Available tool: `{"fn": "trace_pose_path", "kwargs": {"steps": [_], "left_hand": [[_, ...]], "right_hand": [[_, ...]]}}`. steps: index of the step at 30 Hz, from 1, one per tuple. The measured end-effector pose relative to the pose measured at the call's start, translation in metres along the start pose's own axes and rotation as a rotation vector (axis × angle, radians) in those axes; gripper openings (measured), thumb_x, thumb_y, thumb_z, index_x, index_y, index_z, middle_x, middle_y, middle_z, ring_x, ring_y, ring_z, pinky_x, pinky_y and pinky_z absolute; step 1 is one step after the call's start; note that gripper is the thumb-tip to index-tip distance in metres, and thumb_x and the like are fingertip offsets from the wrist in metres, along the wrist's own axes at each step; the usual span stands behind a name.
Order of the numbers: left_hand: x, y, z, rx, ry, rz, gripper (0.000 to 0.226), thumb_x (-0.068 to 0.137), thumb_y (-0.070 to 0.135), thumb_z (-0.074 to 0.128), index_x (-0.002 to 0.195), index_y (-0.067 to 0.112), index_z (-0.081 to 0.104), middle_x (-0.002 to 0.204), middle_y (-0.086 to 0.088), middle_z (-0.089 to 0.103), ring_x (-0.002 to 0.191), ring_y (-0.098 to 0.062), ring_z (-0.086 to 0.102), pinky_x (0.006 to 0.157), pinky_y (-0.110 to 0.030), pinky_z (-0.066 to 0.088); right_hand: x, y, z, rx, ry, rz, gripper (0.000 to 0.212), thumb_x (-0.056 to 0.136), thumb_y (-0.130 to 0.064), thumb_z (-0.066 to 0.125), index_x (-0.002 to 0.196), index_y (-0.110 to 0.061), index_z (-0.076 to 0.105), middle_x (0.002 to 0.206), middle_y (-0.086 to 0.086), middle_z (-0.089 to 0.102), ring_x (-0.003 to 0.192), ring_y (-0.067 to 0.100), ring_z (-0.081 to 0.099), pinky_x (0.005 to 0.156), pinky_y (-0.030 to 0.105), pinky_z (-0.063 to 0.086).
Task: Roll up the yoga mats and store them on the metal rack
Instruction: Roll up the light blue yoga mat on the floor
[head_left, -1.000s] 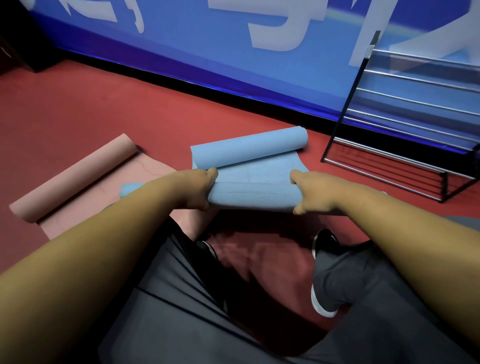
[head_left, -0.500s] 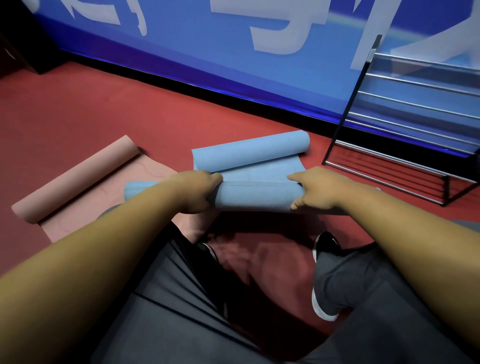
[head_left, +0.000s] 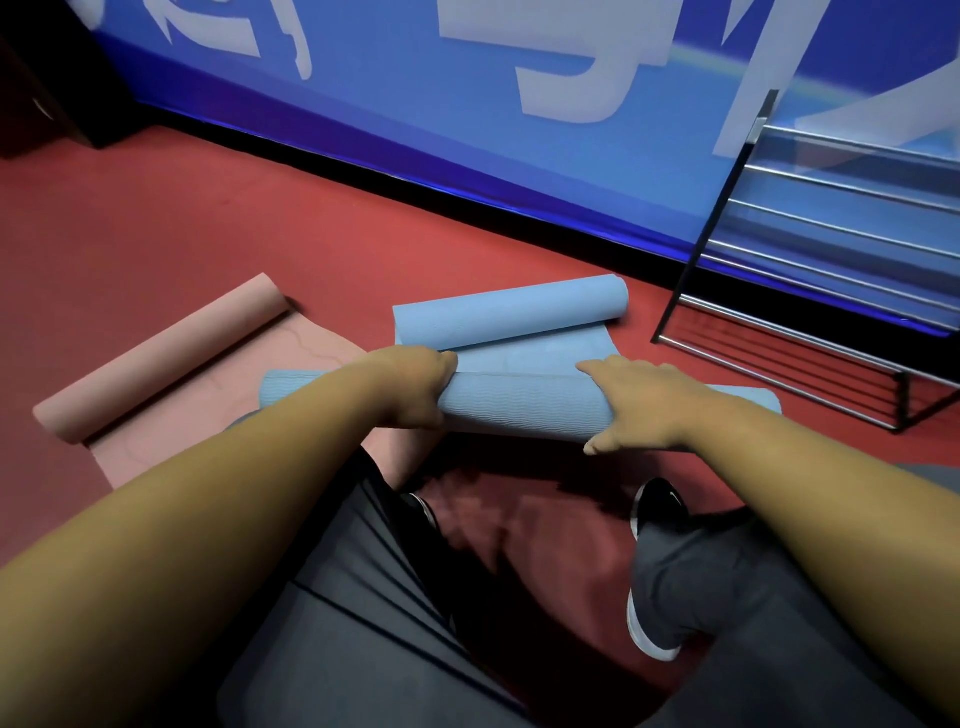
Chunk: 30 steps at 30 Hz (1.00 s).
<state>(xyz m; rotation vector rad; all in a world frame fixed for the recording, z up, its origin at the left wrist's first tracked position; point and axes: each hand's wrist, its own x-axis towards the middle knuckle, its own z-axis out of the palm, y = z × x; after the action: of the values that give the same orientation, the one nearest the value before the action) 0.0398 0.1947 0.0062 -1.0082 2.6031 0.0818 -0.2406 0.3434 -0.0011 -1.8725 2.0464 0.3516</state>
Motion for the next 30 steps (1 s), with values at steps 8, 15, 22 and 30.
{"fn": "trace_pose_path", "kwargs": {"steps": [8, 15, 22, 30], "left_hand": [[-0.001, -0.006, -0.005, -0.072, -0.088, -0.005, 0.046, 0.066, 0.057, 0.071, 0.101, 0.031, 0.056, 0.099, 0.007, 0.064, 0.089, -0.024, 0.065, 0.081, -0.041, 0.059], [0.0, 0.001, 0.002, 0.104, 0.068, 0.011, 0.06, 0.074, 0.066, 0.078, 0.103, 0.028, 0.041, 0.109, 0.004, 0.062, 0.096, -0.028, 0.067, 0.072, -0.038, 0.048], [-0.005, -0.011, -0.004, -0.159, 0.015, 0.018, 0.035, 0.076, 0.051, 0.078, 0.097, 0.03, 0.059, 0.089, 0.01, 0.063, 0.082, -0.021, 0.062, 0.073, -0.036, 0.055], [-0.001, 0.007, -0.007, 0.258, 0.178, 0.073, 0.07, 0.076, 0.062, 0.079, 0.123, 0.021, 0.046, 0.124, -0.002, 0.054, 0.113, -0.029, 0.059, 0.085, -0.044, 0.048]], "right_hand": [[0.011, -0.004, -0.002, 0.058, 0.007, 0.004, 0.051, 0.073, -0.057, 0.075, 0.107, -0.027, 0.053, 0.101, -0.002, 0.063, 0.094, 0.028, 0.062, 0.077, 0.041, 0.056], [0.018, -0.006, -0.005, 0.158, -0.091, -0.031, 0.043, 0.078, -0.05, 0.078, 0.107, -0.026, 0.058, 0.109, 0.0, 0.065, 0.098, 0.025, 0.062, 0.076, 0.036, 0.051], [0.021, -0.02, 0.005, -0.13, 0.205, -0.119, 0.089, 0.078, -0.062, 0.081, 0.148, -0.028, 0.037, 0.144, 0.001, 0.056, 0.125, 0.033, 0.059, 0.094, 0.045, 0.046], [0.023, -0.021, -0.007, 0.131, 0.084, -0.059, 0.047, 0.081, -0.049, 0.079, 0.113, -0.023, 0.055, 0.11, 0.002, 0.065, 0.091, 0.026, 0.054, 0.067, 0.036, 0.038]]}}
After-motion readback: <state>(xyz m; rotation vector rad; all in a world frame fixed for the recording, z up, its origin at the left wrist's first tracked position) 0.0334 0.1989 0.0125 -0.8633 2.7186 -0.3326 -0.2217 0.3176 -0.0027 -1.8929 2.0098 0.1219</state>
